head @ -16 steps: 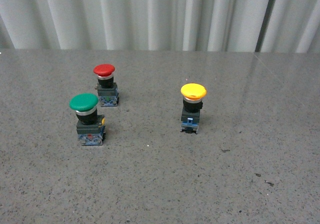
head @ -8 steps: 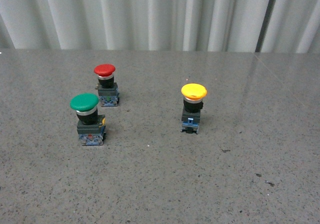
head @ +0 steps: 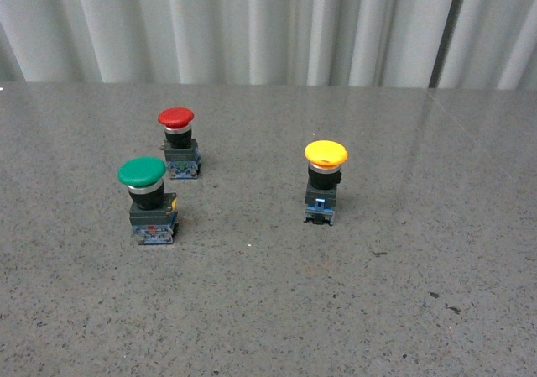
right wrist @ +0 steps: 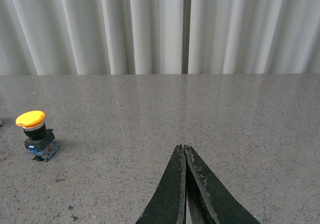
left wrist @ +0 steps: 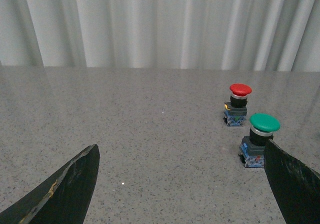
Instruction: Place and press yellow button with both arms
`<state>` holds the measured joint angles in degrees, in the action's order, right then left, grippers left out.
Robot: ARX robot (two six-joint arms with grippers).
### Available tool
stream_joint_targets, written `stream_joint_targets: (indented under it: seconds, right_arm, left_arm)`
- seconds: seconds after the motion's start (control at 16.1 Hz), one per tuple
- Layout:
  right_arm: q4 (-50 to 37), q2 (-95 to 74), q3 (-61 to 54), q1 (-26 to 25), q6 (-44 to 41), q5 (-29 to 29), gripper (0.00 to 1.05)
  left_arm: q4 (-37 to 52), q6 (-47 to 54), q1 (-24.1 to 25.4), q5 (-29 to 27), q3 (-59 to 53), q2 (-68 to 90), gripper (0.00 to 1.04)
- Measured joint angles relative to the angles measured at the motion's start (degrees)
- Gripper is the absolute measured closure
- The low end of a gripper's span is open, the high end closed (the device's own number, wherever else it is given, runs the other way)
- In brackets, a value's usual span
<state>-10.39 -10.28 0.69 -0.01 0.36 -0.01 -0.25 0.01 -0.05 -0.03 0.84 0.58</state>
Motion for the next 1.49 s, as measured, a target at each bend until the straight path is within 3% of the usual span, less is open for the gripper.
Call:
stream_joint_targets:
  seconds: [0.19,0.81,0.87,1.37,1.43,1.49]
  right_arm:
    - [10.4,9.9,0.0,0.0,0.0,0.0,1.03]
    - [10.7,10.0,0.0,0.0,0.0,0.0,1.03]
    - [10.7,10.0,0.0,0.0,0.0,0.0,0.99]
    - [10.6,10.0,0.0,0.0,0.0,0.0,0.12]
    - [10.7,10.0,0.0,0.0,0.0,0.0,0.04]
    - [10.7,10.0,0.0,0.0,0.0,0.0,0.07]
  left_arm:
    - [0.0,0.0,0.0,0.0,0.0,0.0,0.07]
    - [0.0,0.0,0.0,0.0,0.0,0.0,0.07]
    - [0.0,0.0,0.0,0.0,0.0,0.0,0.07]
    - [0.0,0.0,0.0,0.0,0.0,0.0,0.07]
    - [0.0,0.0,0.0,0.0,0.0,0.0,0.07]
    - [0.0,0.0,0.0,0.0,0.0,0.0,0.07]
